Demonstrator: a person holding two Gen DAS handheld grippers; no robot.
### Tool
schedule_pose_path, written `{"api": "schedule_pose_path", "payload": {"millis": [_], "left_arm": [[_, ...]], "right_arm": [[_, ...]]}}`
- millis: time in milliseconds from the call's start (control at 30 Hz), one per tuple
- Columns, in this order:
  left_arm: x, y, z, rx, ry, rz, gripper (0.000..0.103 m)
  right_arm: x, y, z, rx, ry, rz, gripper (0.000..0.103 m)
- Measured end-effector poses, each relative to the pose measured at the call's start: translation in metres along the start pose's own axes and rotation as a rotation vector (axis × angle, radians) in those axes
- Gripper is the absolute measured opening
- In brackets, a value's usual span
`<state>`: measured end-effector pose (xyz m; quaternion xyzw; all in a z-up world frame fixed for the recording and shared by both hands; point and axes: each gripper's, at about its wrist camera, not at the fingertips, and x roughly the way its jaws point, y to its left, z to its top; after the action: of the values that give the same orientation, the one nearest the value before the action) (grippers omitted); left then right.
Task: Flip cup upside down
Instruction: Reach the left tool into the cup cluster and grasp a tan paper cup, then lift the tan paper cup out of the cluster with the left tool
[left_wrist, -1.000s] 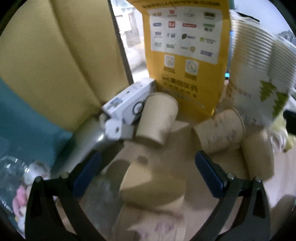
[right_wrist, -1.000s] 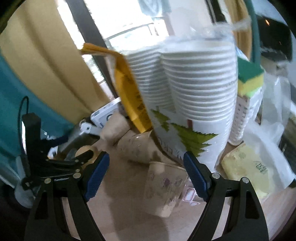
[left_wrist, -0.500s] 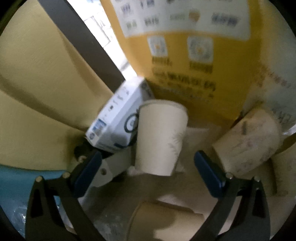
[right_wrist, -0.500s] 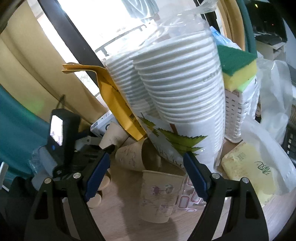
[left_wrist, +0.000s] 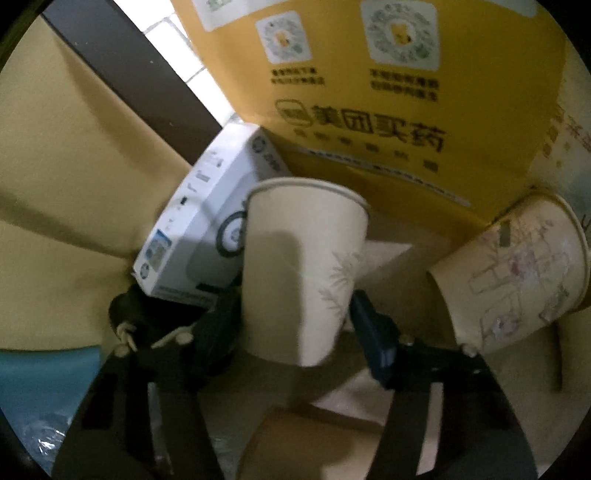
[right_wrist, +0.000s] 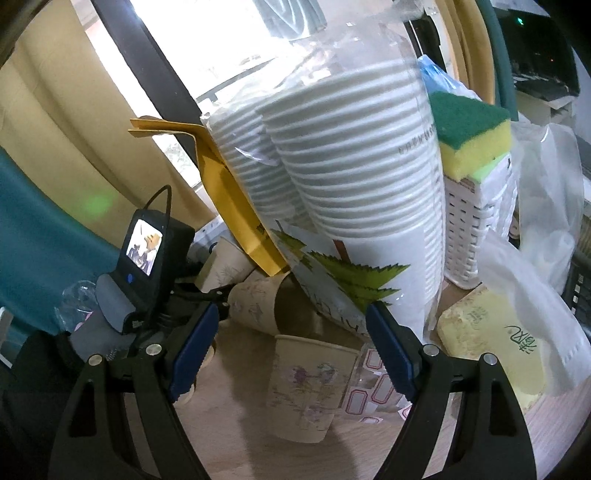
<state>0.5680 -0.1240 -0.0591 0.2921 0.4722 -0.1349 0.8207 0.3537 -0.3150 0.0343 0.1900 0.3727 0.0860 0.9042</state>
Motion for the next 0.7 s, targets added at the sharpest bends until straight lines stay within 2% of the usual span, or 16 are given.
{"api": "schedule_pose_path", "payload": {"millis": [233,367,467,567,700], "left_arm": [[-0.029,0.001,-0.015,-0.021,-0.044,-0.015,0.06],[-0.062,0.007,-0.016,-0.027,-0.096,-0.021,0.06],[-0.097,0.009,-0.027,-0.039,-0.152,-0.056,0.06],[-0.136,0.001,-0.053,-0.032,-0.205,-0.087,0.06],[-0.183,-0.022,-0.11,-0.021,-0.261,-0.151,0.06]], "right_arm": [[-0.001,0.001,-0.001,-0.008,-0.006,-0.014,0.085],[-0.008,0.006,-0.002,-0.033,-0.023,-0.008,0.085],[-0.021,0.016,-0.005,-0.085,-0.035,0.003,0.085],[-0.039,0.032,-0.014,-0.175,-0.043,0.023,0.085],[-0.064,0.054,-0.036,-0.332,-0.051,0.051,0.084]]}}
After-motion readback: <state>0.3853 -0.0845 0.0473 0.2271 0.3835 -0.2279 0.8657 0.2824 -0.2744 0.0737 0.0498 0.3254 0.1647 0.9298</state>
